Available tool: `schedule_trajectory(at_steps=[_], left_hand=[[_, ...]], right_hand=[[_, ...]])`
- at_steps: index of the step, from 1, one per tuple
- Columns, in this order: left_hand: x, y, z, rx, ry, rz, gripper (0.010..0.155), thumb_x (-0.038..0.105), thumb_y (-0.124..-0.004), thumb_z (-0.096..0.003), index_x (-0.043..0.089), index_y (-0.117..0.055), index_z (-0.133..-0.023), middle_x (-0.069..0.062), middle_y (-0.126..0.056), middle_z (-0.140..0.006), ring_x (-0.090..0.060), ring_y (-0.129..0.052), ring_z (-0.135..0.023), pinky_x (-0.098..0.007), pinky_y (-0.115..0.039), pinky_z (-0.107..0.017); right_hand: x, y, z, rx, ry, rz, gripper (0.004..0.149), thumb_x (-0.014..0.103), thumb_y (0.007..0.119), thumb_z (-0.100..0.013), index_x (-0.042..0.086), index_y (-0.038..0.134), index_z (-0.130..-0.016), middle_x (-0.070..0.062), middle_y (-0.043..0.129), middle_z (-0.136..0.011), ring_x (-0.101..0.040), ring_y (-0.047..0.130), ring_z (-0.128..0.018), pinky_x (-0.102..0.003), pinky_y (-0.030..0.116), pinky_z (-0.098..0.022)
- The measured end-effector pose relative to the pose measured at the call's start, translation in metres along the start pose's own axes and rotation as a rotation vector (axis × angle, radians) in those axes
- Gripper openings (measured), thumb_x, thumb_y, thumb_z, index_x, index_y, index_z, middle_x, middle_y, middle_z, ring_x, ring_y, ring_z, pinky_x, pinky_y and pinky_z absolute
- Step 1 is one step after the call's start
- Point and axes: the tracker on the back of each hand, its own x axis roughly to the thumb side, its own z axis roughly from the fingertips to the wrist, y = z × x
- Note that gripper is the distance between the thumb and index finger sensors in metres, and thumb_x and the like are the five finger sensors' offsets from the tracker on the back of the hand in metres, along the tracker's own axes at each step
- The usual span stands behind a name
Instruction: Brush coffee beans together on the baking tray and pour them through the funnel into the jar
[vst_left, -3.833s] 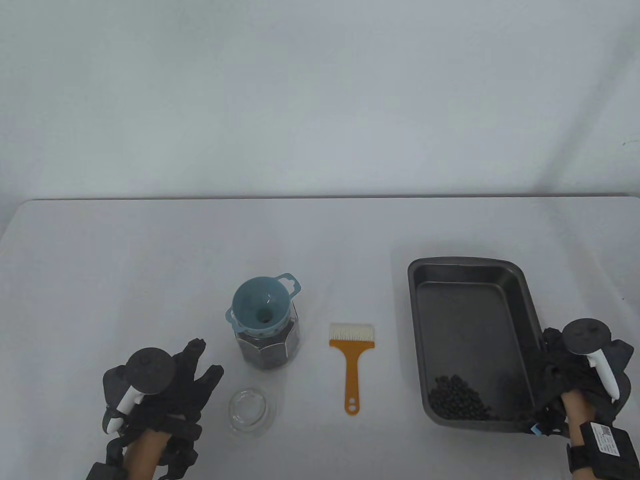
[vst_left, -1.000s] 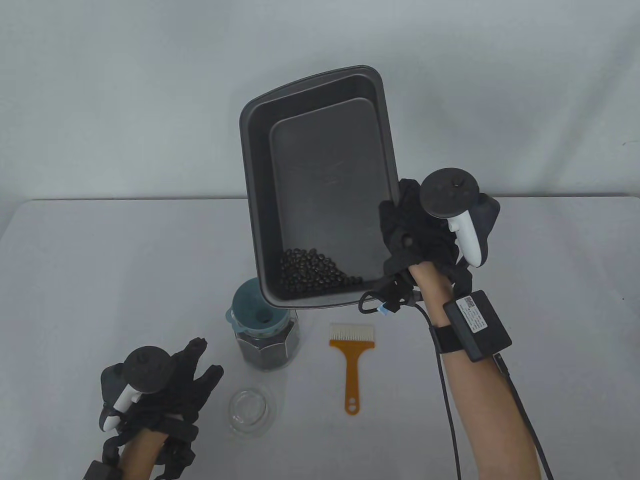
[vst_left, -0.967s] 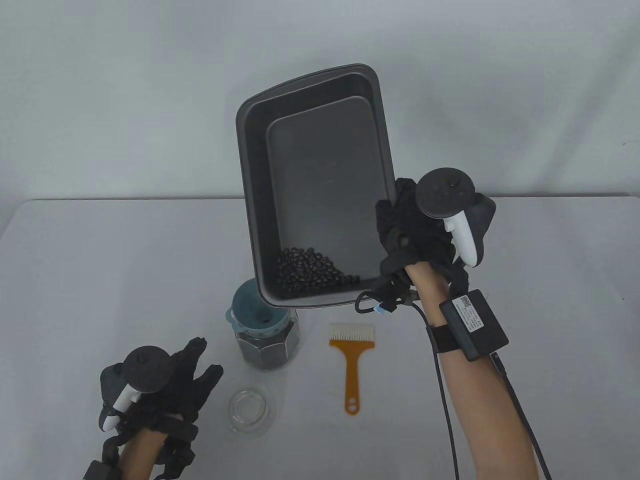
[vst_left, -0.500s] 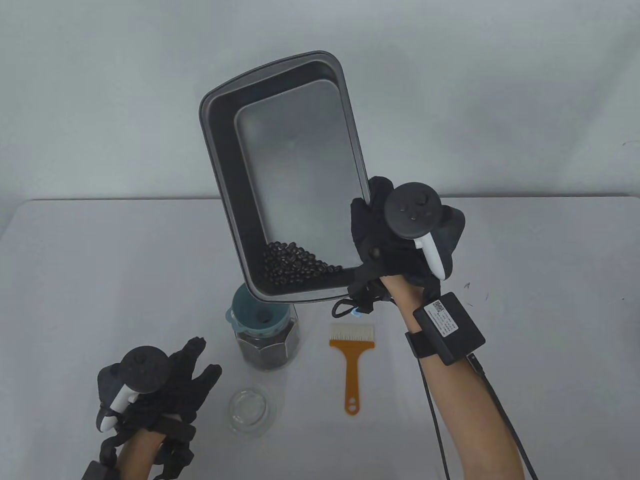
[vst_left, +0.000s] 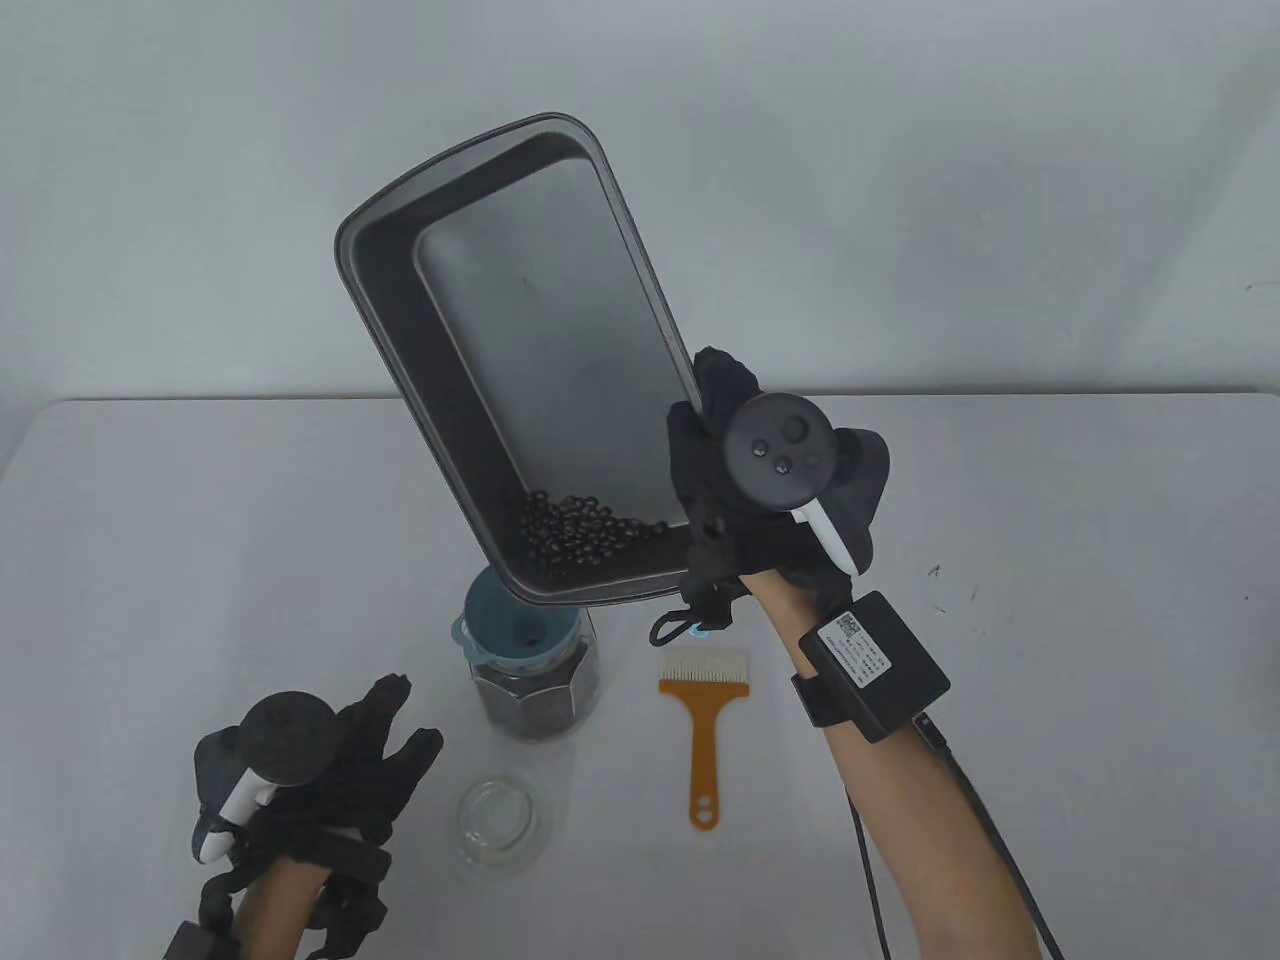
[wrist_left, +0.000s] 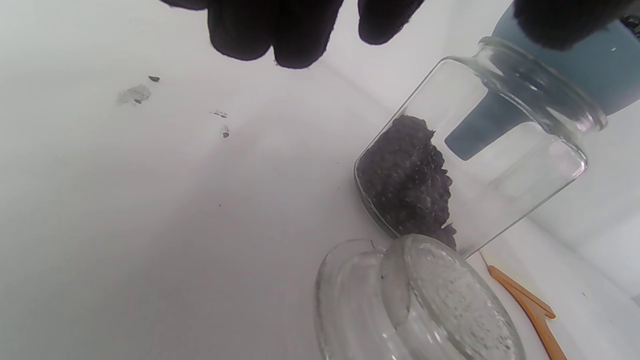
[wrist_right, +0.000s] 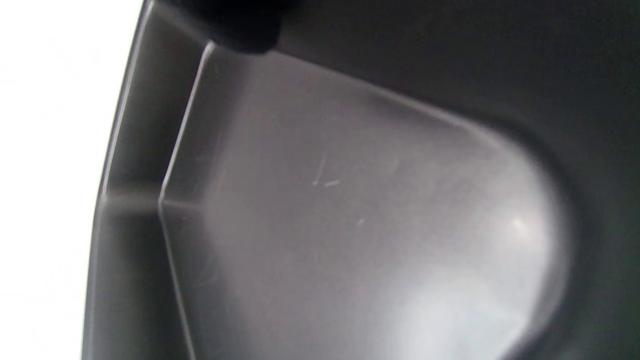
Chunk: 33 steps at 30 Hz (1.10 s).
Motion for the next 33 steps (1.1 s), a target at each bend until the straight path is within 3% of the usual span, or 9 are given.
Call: schedule_trajectory(at_steps=[33], left_hand=[[-0.001, 0.002, 0.0, 0.008, -0.004, 0.01, 0.085, 0.078, -0.056, -0.0448, 0.033, -0.04, -0.115, -0.014, -0.057, -0.116, -0.041, -0.062, -0.108, -0.064, -0.045, -0.081]], right_hand=[[0.044, 0.001, 0.03, -0.142, -0.418, 0.099, 0.018, 0.036, 0.075, -0.065, 0.018, 0.079, -0.067, -0.007, 0.07, -0.096, -0.026, 0.081, -0.085, -0.034, 0.083, -0.059]])
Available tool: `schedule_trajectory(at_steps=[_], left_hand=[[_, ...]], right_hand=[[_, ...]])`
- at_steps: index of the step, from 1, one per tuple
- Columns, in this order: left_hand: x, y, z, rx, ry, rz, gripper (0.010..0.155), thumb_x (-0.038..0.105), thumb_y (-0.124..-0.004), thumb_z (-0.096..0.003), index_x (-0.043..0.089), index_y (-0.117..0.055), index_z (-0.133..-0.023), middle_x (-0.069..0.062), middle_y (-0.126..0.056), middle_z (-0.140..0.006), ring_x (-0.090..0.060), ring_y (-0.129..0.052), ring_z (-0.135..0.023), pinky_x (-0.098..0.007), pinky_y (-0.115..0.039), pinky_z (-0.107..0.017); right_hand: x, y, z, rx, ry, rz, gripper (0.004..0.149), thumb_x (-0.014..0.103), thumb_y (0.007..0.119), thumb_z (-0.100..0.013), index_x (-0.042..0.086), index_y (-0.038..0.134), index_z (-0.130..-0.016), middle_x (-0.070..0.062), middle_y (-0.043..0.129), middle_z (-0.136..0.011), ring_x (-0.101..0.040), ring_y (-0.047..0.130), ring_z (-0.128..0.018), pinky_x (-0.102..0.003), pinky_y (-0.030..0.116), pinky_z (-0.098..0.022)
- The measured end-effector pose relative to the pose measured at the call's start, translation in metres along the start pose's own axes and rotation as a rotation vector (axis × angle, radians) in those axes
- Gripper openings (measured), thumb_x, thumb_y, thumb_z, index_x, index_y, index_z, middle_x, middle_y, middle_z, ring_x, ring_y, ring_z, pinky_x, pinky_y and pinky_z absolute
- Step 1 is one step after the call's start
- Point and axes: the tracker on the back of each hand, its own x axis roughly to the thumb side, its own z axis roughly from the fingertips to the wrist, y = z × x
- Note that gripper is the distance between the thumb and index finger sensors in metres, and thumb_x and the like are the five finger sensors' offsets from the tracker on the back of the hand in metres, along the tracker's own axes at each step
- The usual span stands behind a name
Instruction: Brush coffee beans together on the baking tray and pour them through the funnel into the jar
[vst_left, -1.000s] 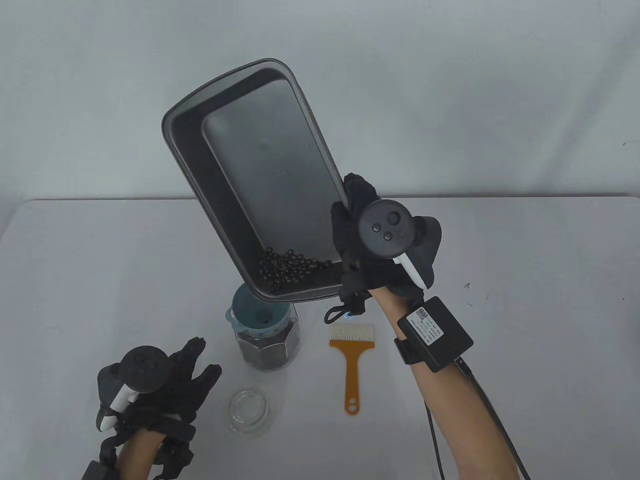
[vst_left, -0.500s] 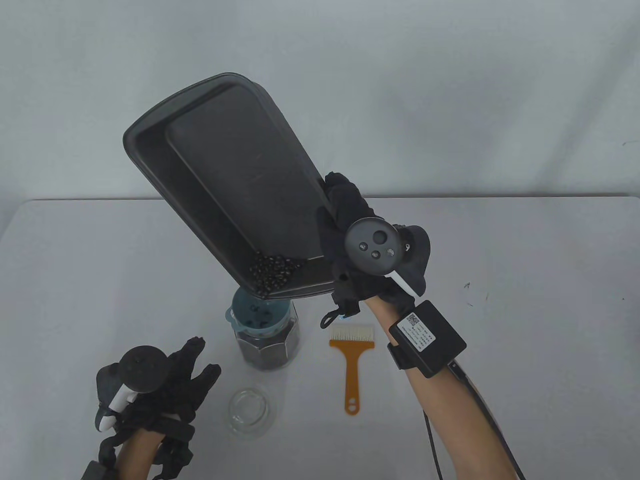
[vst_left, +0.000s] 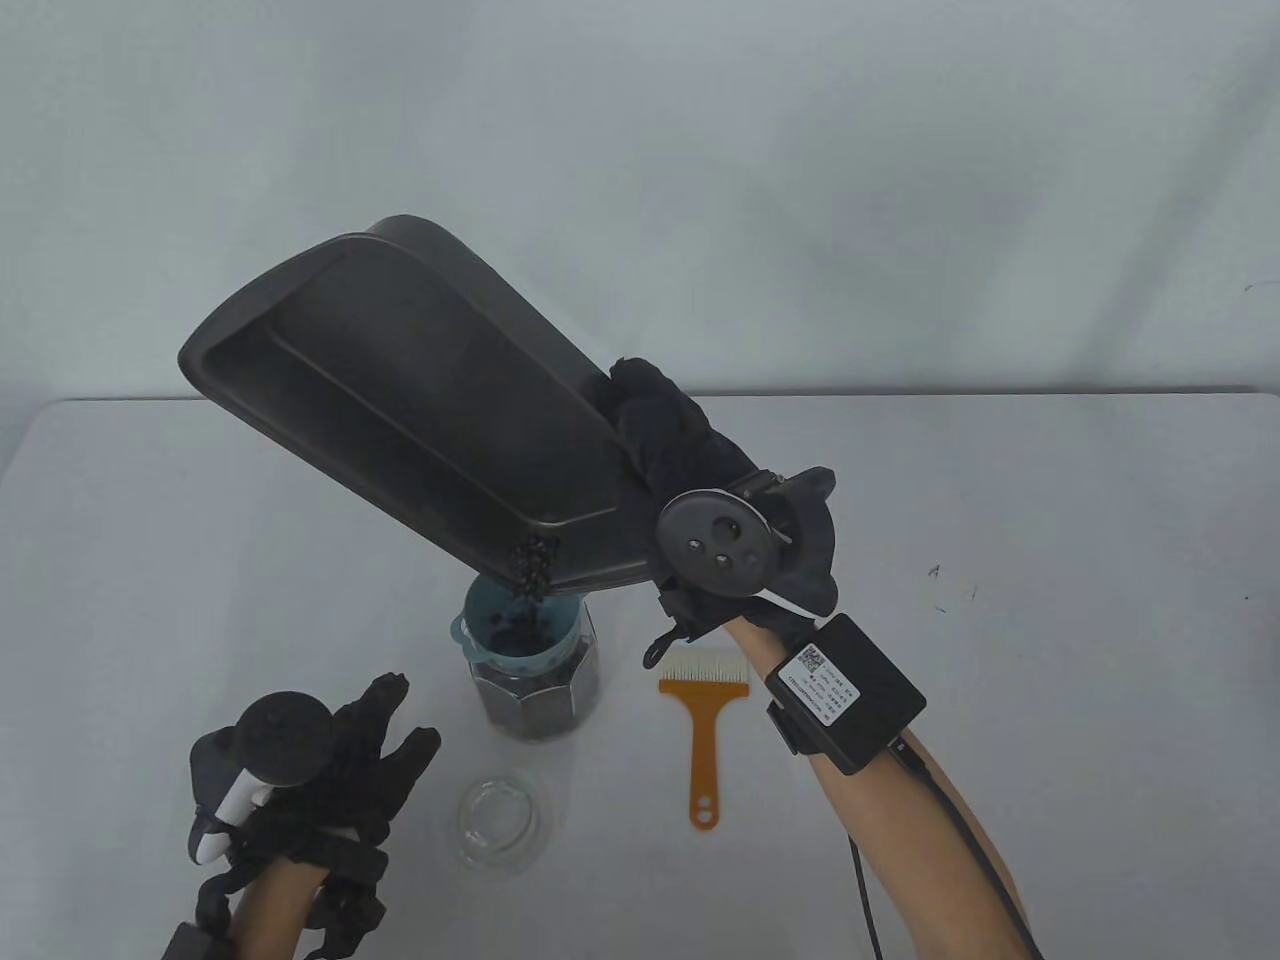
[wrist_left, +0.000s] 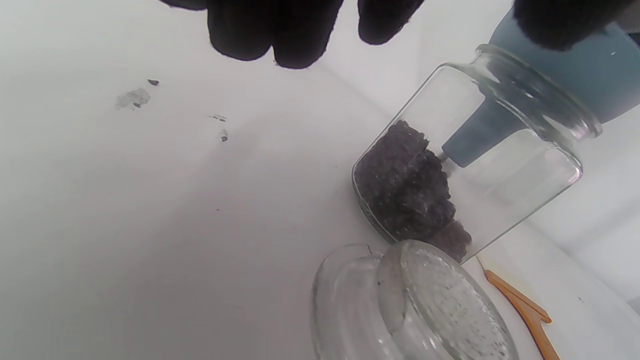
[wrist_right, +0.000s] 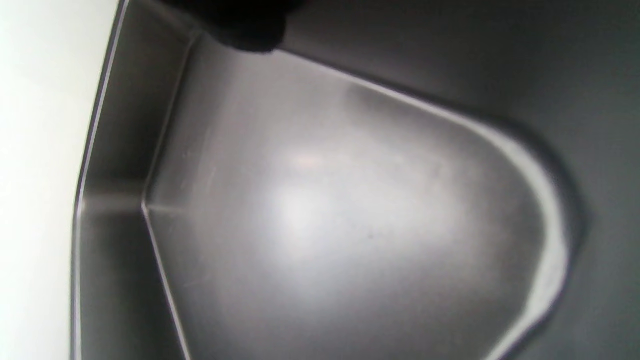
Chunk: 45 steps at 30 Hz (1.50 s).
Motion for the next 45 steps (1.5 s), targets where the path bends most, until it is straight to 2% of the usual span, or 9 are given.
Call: schedule_trajectory(at_steps=[7, 12, 18, 21, 26, 31, 34, 40, 45], left_hand=[[0.0, 0.0, 0.0, 0.0, 0.0, -0.002, 0.085, 0.078, -0.056, -0.0447, 0.033, -0.04, -0.116, -0.014, -0.056, -0.116, -0.041, -0.062, -0.109, -0.064, -0.045, -0.081], [0.0, 0.0, 0.0, -0.002, 0.001, 0.0, 0.085, 0.078, -0.056, -0.0449, 0.033, -0.04, -0.116, -0.014, -0.056, -0.116, -0.042, -0.061, -0.109, -0.064, -0.045, -0.081], [0.0, 0.001, 0.001, -0.001, 0.001, 0.003, 0.085, 0.078, -0.056, -0.0448, 0.033, -0.04, -0.116, -0.014, -0.057, -0.116, -0.042, -0.062, -0.108, -0.064, -0.045, -0.081], [-0.001, 0.001, 0.001, -0.005, 0.001, 0.002, 0.086, 0.078, -0.056, -0.0447, 0.033, -0.04, -0.116, -0.014, -0.057, -0.116, -0.042, -0.062, -0.108, -0.064, -0.045, -0.081], [0.0, 0.0, 0.001, -0.01, -0.001, -0.001, 0.086, 0.078, -0.056, -0.0449, 0.033, -0.041, -0.116, -0.015, -0.057, -0.116, -0.042, -0.062, -0.108, -0.064, -0.045, -0.081], [0.001, -0.001, 0.0, -0.017, 0.001, -0.006, 0.086, 0.078, -0.056, -0.0449, 0.033, -0.041, -0.116, -0.015, -0.057, -0.115, -0.042, -0.062, -0.108, -0.064, -0.045, -0.08], [0.001, -0.001, 0.0, -0.023, 0.005, -0.005, 0.085, 0.078, -0.056, -0.045, 0.033, -0.041, -0.116, -0.014, -0.057, -0.115, -0.042, -0.062, -0.108, -0.064, -0.045, -0.08], [0.002, -0.004, -0.002, -0.039, 0.014, -0.014, 0.085, 0.078, -0.056, -0.0449, 0.033, -0.04, -0.116, -0.014, -0.057, -0.115, -0.042, -0.062, -0.108, -0.064, -0.045, -0.081], [0.002, -0.005, -0.003, -0.041, 0.021, -0.018, 0.086, 0.078, -0.056, -0.0449, 0.033, -0.04, -0.116, -0.015, -0.057, -0.116, -0.042, -0.062, -0.108, -0.064, -0.045, -0.08]], right_hand=[[0.006, -0.001, 0.003, -0.025, -0.065, 0.026, 0.017, 0.036, 0.076, -0.065, 0.018, 0.078, -0.067, -0.007, 0.069, -0.096, -0.026, 0.08, -0.086, -0.035, 0.082, -0.059], [0.005, -0.003, 0.002, -0.033, -0.041, 0.015, 0.017, 0.035, 0.077, -0.065, 0.018, 0.079, -0.067, -0.007, 0.07, -0.096, -0.027, 0.081, -0.086, -0.035, 0.082, -0.059], [-0.024, -0.017, -0.007, 0.0, 0.239, -0.181, 0.017, 0.035, 0.077, -0.065, 0.018, 0.079, -0.068, -0.008, 0.071, -0.096, -0.028, 0.082, -0.085, -0.036, 0.083, -0.058], [-0.049, -0.03, -0.007, 0.064, 0.395, -0.268, 0.017, 0.035, 0.077, -0.065, 0.019, 0.08, -0.068, -0.008, 0.072, -0.096, -0.027, 0.082, -0.085, -0.035, 0.083, -0.058], [-0.109, -0.05, 0.011, 0.191, 0.603, -0.377, 0.017, 0.035, 0.076, -0.066, 0.019, 0.08, -0.069, -0.009, 0.072, -0.096, -0.027, 0.082, -0.085, -0.035, 0.082, -0.058], [-0.172, -0.066, 0.053, 0.313, 0.806, -0.438, 0.017, 0.035, 0.076, -0.067, 0.018, 0.08, -0.07, -0.01, 0.072, -0.095, -0.028, 0.081, -0.084, -0.036, 0.082, -0.058], [-0.207, -0.075, 0.087, 0.37, 0.909, -0.435, 0.017, 0.035, 0.075, -0.068, 0.018, 0.08, -0.07, -0.01, 0.073, -0.095, -0.028, 0.082, -0.084, -0.036, 0.082, -0.058], [-0.266, -0.081, 0.171, 0.395, 1.12, -0.484, 0.017, 0.034, 0.075, -0.068, 0.018, 0.081, -0.07, -0.01, 0.073, -0.094, -0.028, 0.082, -0.083, -0.035, 0.083, -0.057], [-0.296, -0.076, 0.238, 0.43, 1.247, -0.498, 0.017, 0.034, 0.076, -0.068, 0.018, 0.081, -0.07, -0.01, 0.074, -0.093, -0.029, 0.083, -0.082, -0.035, 0.083, -0.057]])
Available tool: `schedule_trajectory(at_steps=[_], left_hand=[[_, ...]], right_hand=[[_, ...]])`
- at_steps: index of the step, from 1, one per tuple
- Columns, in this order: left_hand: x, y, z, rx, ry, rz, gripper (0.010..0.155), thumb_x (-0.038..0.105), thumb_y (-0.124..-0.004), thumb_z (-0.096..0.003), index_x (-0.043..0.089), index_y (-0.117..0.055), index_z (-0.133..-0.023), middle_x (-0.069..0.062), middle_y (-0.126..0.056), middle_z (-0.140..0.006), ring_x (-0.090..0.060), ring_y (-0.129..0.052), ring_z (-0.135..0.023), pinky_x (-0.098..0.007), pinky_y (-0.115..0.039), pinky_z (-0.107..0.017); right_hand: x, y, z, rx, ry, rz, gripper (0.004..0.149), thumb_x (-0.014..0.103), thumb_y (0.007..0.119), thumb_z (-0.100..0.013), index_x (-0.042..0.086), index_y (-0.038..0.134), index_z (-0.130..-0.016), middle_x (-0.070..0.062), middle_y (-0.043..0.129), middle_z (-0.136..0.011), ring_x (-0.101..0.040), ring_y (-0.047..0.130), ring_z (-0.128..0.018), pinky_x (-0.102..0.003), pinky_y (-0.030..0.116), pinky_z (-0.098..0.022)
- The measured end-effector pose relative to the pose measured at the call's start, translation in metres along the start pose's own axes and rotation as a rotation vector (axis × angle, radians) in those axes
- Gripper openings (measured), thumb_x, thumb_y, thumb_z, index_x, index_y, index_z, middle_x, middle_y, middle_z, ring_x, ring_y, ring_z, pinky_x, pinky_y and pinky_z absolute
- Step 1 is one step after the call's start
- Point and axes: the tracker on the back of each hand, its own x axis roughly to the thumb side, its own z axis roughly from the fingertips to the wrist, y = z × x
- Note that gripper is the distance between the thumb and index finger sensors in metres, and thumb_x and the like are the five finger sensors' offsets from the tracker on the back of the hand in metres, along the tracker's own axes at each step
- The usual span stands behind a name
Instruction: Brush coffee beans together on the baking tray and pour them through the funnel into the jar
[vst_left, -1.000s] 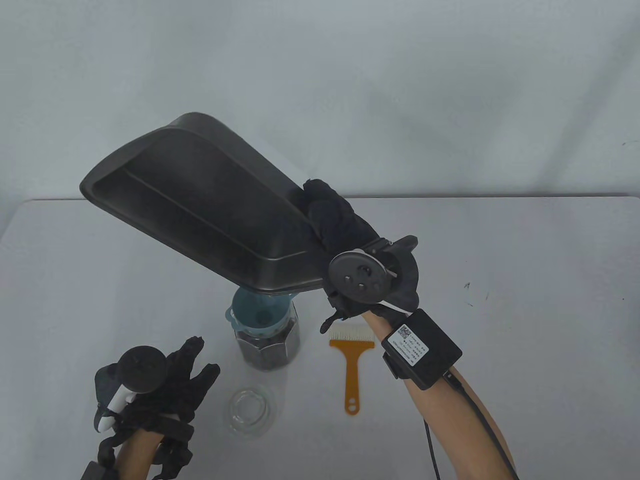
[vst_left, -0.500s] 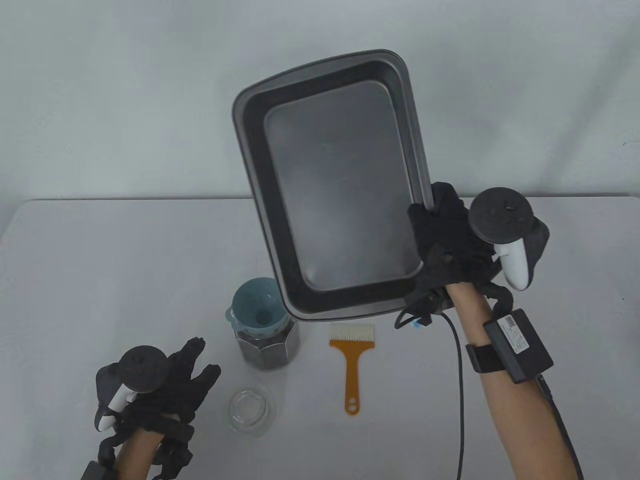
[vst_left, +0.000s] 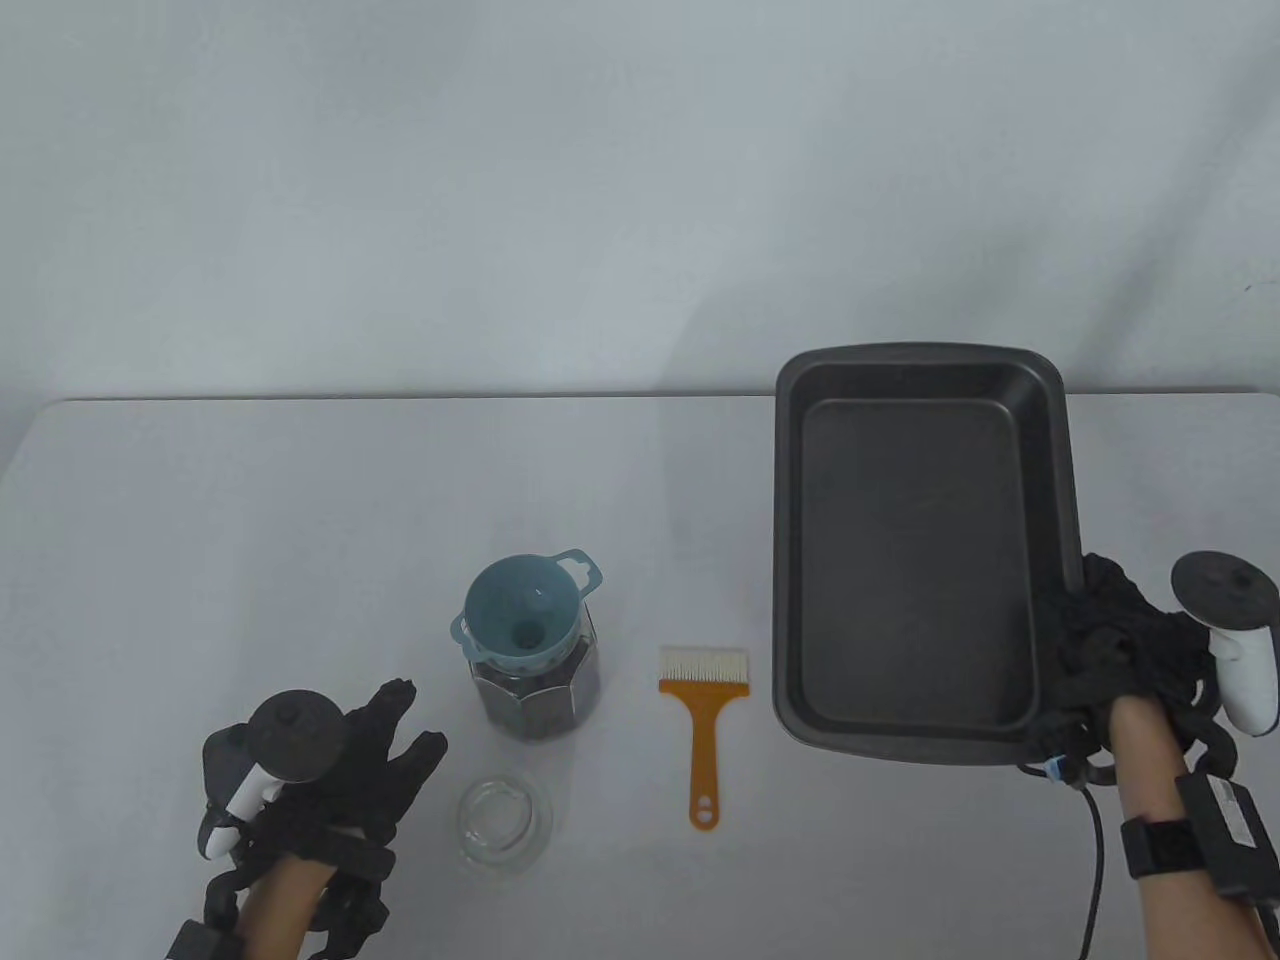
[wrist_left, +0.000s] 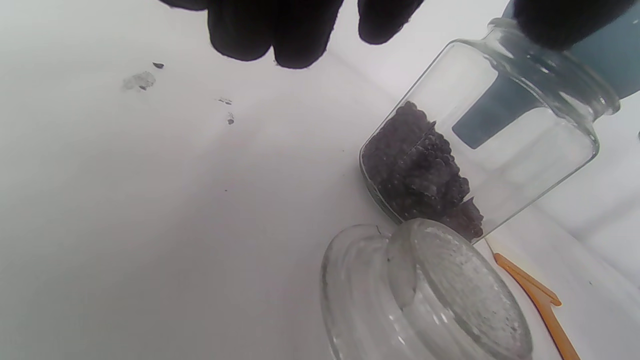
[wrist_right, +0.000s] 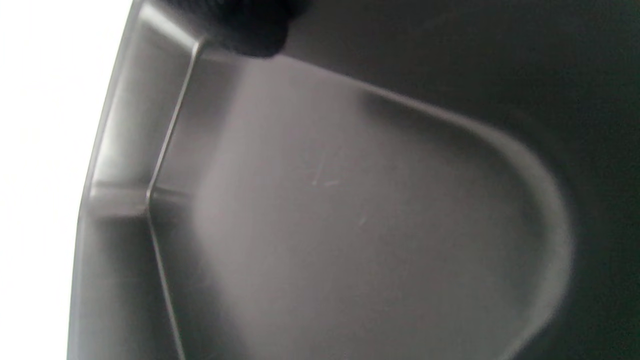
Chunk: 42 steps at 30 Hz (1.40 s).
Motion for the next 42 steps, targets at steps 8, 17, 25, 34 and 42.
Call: schedule_trajectory(at_steps=[8, 17, 25, 34, 42], left_hand=[[0.0, 0.0, -0.001, 0.0, 0.015, -0.005, 0.086, 0.078, -0.056, -0.0449, 0.033, -0.04, -0.116, -0.015, -0.056, -0.116, -0.042, -0.061, -0.108, -0.064, -0.045, -0.08], [-0.001, 0.0, 0.0, 0.001, 0.024, 0.0, 0.085, 0.078, -0.056, -0.0449, 0.033, -0.04, -0.116, -0.014, -0.056, -0.116, -0.041, -0.062, -0.108, -0.064, -0.045, -0.081], [-0.001, 0.001, 0.001, 0.006, 0.022, 0.005, 0.086, 0.078, -0.056, -0.0449, 0.033, -0.04, -0.116, -0.014, -0.056, -0.116, -0.041, -0.062, -0.108, -0.064, -0.045, -0.081], [-0.002, 0.001, 0.001, 0.01, 0.028, 0.008, 0.086, 0.078, -0.056, -0.0449, 0.033, -0.04, -0.116, -0.014, -0.056, -0.116, -0.042, -0.062, -0.108, -0.064, -0.045, -0.081], [-0.001, 0.003, 0.001, 0.043, 0.025, 0.023, 0.085, 0.078, -0.056, -0.0449, 0.032, -0.041, -0.115, -0.014, -0.058, -0.115, -0.041, -0.063, -0.108, -0.063, -0.046, -0.08]], right_hand=[[-0.069, 0.009, -0.012, 0.061, 0.159, 0.087, 0.018, 0.035, 0.076, -0.067, 0.018, 0.082, -0.069, -0.01, 0.076, -0.092, -0.028, 0.085, -0.081, -0.034, 0.085, -0.055], [-0.096, 0.029, -0.022, 0.13, 0.234, 0.139, 0.016, 0.034, 0.076, -0.067, 0.019, 0.082, -0.069, -0.009, 0.078, -0.09, -0.028, 0.087, -0.078, -0.034, 0.087, -0.054], [-0.1, 0.034, -0.024, 0.144, 0.222, 0.156, 0.015, 0.033, 0.078, -0.065, 0.02, 0.083, -0.069, -0.009, 0.079, -0.088, -0.027, 0.089, -0.075, -0.033, 0.088, -0.052], [-0.097, 0.039, -0.026, 0.09, 0.234, 0.31, 0.016, 0.023, 0.083, -0.062, 0.028, 0.078, -0.077, -0.006, 0.084, -0.086, -0.021, 0.093, -0.069, -0.033, 0.088, -0.049], [-0.097, 0.04, -0.023, 0.064, 0.235, 0.317, 0.033, 0.024, 0.082, -0.059, 0.031, 0.071, -0.089, -0.011, 0.082, -0.089, -0.026, 0.092, -0.069, -0.04, 0.084, -0.05]])
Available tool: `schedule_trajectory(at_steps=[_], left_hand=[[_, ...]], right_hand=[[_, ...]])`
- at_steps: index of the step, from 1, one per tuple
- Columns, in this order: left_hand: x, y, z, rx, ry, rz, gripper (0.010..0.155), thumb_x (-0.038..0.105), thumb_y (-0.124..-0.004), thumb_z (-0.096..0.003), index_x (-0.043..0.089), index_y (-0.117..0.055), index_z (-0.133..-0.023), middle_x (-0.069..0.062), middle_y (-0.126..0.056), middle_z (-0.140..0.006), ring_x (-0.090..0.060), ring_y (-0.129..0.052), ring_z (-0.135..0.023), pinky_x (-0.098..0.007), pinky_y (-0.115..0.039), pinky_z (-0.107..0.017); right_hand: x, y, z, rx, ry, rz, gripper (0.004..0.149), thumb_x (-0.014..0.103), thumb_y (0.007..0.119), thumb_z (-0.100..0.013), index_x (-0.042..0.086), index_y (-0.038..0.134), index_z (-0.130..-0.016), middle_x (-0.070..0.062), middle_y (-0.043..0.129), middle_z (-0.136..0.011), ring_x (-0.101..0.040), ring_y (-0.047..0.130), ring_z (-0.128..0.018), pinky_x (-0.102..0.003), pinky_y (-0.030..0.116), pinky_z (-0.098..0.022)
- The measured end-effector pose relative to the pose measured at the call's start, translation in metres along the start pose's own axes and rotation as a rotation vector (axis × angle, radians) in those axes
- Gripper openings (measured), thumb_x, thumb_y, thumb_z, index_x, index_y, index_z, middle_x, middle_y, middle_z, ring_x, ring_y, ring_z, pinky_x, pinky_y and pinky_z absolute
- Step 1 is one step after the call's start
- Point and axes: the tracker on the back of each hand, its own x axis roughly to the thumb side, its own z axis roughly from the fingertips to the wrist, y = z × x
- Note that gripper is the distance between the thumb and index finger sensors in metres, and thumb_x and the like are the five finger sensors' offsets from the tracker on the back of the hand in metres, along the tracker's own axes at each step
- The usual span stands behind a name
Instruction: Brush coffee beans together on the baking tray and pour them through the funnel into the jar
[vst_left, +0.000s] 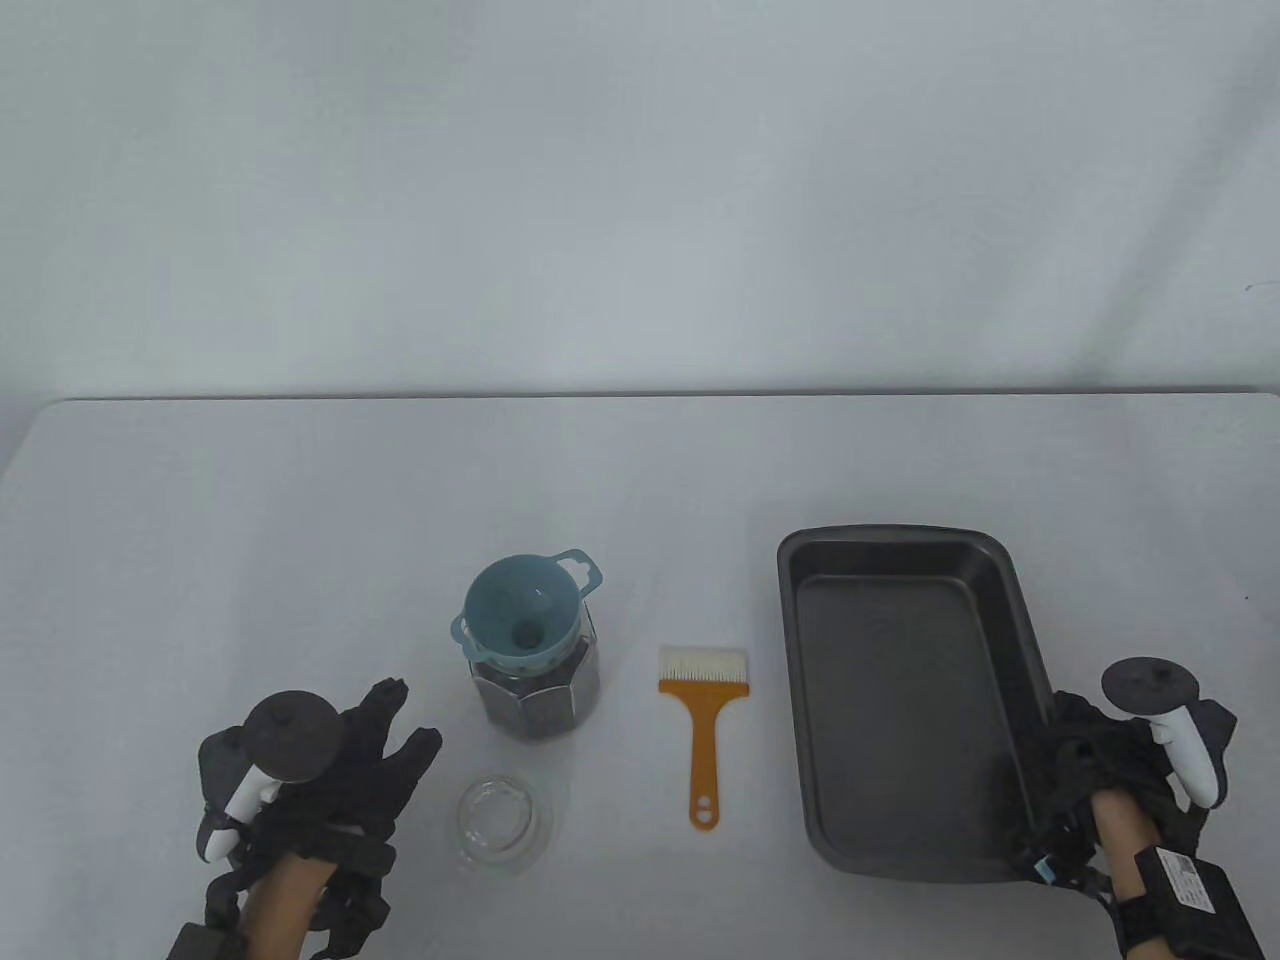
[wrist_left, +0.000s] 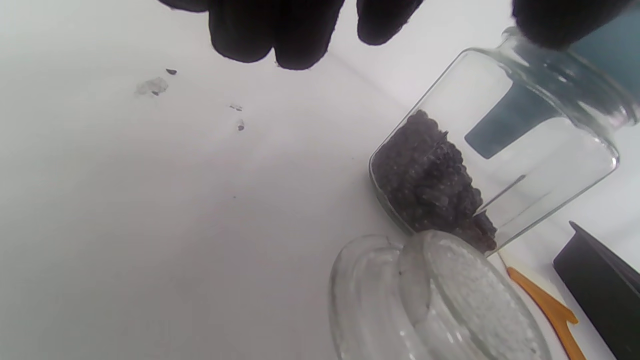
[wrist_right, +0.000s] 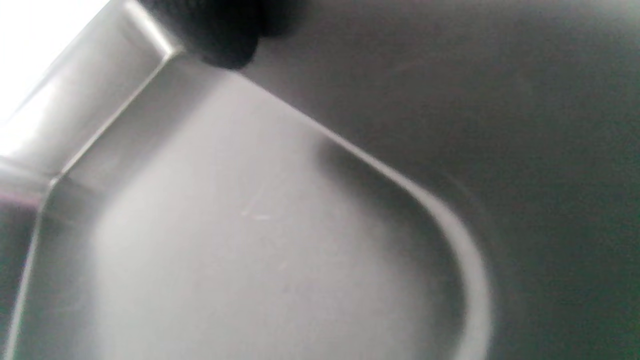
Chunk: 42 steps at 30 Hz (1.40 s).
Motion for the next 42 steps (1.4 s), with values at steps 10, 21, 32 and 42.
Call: schedule_trajectory(at_steps=[10, 21, 32, 42], left_hand=[[0.042, 0.026, 0.005, 0.247, -0.082, 0.018, 0.085, 0.078, -0.06, -0.0458, 0.029, -0.046, -0.114, -0.012, -0.066, -0.11, -0.037, -0.075, -0.102, -0.062, -0.055, -0.078], [0.105, 0.037, -0.025, 0.367, -0.039, -0.137, 0.092, 0.08, -0.068, -0.0435, 0.027, -0.043, -0.114, -0.008, -0.066, -0.11, -0.029, -0.083, -0.094, -0.057, -0.066, -0.073], [0.114, 0.029, -0.052, 0.37, 0.084, -0.197, 0.062, 0.064, -0.079, -0.0466, 0.028, -0.071, -0.097, 0.004, -0.091, -0.079, -0.006, -0.101, -0.055, -0.041, -0.084, -0.053], [0.114, 0.03, -0.046, 0.493, 0.043, -0.126, 0.046, 0.053, -0.078, -0.0494, 0.028, -0.077, -0.087, 0.007, -0.095, -0.063, 0.002, -0.1, -0.038, -0.034, -0.088, -0.044]], right_hand=[[-0.004, -0.019, 0.01, -0.061, -0.08, -0.096, 0.056, 0.038, 0.077, -0.054, 0.026, 0.052, -0.102, -0.014, 0.072, -0.099, -0.034, 0.085, -0.082, -0.05, 0.076, -0.058], [0.005, -0.016, 0.014, -0.119, -0.119, -0.06, 0.056, 0.038, 0.078, -0.051, 0.027, 0.053, -0.101, -0.011, 0.074, -0.098, -0.031, 0.087, -0.081, -0.049, 0.077, -0.057], [0.004, -0.017, 0.014, -0.127, -0.118, -0.077, 0.056, 0.038, 0.078, -0.051, 0.026, 0.054, -0.101, -0.011, 0.075, -0.097, -0.031, 0.088, -0.08, -0.049, 0.077, -0.057], [0.002, -0.019, 0.014, -0.133, -0.118, -0.093, 0.057, 0.038, 0.077, -0.051, 0.025, 0.054, -0.101, -0.011, 0.075, -0.097, -0.03, 0.088, -0.079, -0.049, 0.077, -0.056]])
